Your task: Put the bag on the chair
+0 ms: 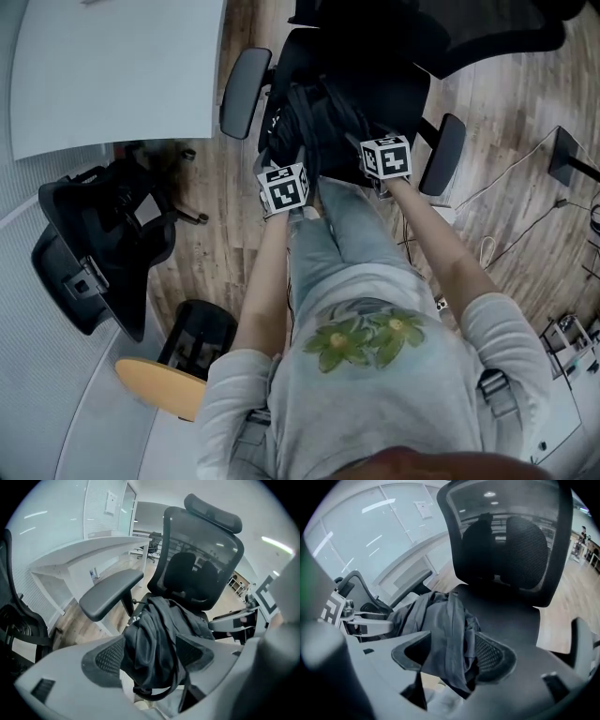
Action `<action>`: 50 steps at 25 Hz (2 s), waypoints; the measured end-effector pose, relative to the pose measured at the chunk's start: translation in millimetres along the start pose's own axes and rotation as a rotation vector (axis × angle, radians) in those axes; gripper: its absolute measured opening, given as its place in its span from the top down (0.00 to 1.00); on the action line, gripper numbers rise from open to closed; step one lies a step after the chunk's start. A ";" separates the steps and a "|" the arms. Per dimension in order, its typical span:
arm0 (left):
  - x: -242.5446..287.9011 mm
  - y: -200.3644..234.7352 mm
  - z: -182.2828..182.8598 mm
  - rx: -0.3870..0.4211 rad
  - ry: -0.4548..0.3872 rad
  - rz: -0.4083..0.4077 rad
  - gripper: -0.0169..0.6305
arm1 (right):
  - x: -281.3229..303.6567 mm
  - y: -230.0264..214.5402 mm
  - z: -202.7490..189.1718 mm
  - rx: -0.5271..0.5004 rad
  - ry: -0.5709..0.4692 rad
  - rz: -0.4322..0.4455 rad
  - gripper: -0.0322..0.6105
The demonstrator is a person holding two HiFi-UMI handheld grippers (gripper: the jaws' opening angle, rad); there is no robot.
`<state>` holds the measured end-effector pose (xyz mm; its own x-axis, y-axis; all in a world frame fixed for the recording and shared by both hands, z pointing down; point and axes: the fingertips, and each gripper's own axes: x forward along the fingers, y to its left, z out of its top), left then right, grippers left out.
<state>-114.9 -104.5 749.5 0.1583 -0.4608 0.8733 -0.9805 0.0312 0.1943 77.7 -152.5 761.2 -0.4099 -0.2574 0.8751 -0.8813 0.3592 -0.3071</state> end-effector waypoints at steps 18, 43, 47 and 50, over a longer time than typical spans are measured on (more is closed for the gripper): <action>-100.3 -50.7 69.7 0.122 -0.147 -0.136 0.45 | -133.1 41.9 61.0 0.085 -0.306 0.022 0.93; -189.3 -90.6 84.7 0.327 -0.235 -0.181 0.93 | -205.8 103.3 57.0 -0.104 -0.375 0.103 0.94; -195.0 -92.2 84.0 0.332 -0.236 -0.182 0.94 | -213.6 102.8 55.1 -0.106 -0.385 0.106 0.94; -196.2 -90.1 84.1 0.324 -0.237 -0.178 0.94 | -217.0 102.1 54.2 -0.107 -0.390 0.107 0.94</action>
<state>-67.4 -91.5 523.2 0.3339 -0.6256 0.7051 -0.9323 -0.3293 0.1494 64.0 -108.6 519.6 -0.5740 -0.5265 0.6271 -0.8081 0.4879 -0.3300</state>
